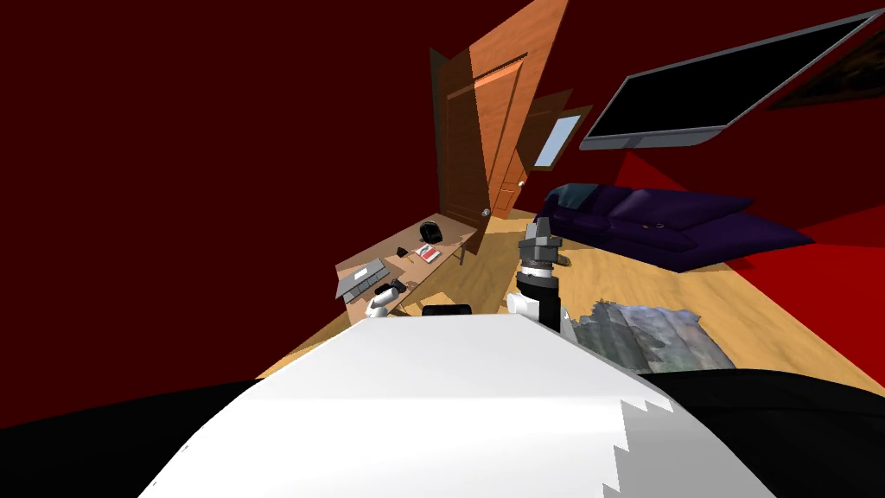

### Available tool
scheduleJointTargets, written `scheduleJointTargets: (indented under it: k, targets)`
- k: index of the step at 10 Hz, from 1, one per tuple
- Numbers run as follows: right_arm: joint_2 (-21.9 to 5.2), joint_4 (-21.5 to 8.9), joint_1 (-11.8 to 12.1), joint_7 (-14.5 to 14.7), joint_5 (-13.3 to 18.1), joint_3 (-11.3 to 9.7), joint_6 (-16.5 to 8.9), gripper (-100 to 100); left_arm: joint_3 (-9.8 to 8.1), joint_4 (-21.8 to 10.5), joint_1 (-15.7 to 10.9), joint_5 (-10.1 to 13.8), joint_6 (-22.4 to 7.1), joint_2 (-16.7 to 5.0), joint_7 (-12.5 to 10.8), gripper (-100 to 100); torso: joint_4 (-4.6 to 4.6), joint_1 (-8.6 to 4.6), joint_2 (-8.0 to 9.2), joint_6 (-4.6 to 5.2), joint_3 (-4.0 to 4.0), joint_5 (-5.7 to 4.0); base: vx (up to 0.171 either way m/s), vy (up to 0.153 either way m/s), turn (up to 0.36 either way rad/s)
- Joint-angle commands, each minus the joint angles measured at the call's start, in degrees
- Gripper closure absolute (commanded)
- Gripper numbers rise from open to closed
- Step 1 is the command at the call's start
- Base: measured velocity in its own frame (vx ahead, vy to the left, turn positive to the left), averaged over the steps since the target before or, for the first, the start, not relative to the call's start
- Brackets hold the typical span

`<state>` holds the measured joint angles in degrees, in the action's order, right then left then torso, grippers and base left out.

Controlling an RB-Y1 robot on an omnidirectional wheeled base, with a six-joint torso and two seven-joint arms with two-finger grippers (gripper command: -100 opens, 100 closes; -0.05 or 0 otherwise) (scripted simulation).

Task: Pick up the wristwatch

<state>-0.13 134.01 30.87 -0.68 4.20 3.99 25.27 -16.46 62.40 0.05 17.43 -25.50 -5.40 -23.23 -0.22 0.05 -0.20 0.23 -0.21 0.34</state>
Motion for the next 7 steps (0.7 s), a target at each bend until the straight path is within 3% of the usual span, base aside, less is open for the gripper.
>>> scheduleJointTargets:
  k: [1, 2, 4, 5, 7]
  targets:
    - [0.0, 0.0, 0.0, 0.0, 0.0, 0.0, 0.0, 0, 1.42, -2.9, -2.9, -0.9, 1.6, 0.2, -0.2, -100, 0.0, 0.0, 0.0, 0.0, 0.0, 0.0, -0.019, 0.019, 0.338]
    - [0.0, 0.0, 0.0, 0.0, 0.0, 0.0, 0.0, 0, 1.42, -5.1, -4.7, -0.9, 1.6, 0.2, -0.2, -100, -0.03, 0.05, -0.04, -0.05, -0.04, 0.02, -0.028, 0.004, 0.127]
    - [0.0, 0.0, 0.0, 0.0, 0.0, 0.0, 0.0, 0, 1.42, -6.5, -4.8, -0.9, 1.6, 0.2, -0.2, -100, -0.02, -0.01, -0.05, 0.01, -0.04, 0.01, -0.007, 0.001, -0.037]
    - [0.0, 0.0, 0.0, 0.0, 0.0, 0.0, 0.0, 0, 2.66, -8.6, -7.6, -1.8, 3.2, 0.2, -0.4, -100, -0.12, 0.02, -0.12, 0.03, -0.12, 0.11, -0.02, 0.014, 0.306]
    - [0.0, 0.0, 0.0, 0.0, 0.0, 0.0, 0.0, 0, 2.66, -10.2, -9.5, -1.8, 3.2, 0.2, -0.4, -100, -0.13, 0.05, -0.13, 0.04, -0.13, 0.12, -0.021, 0.005, 0.063]
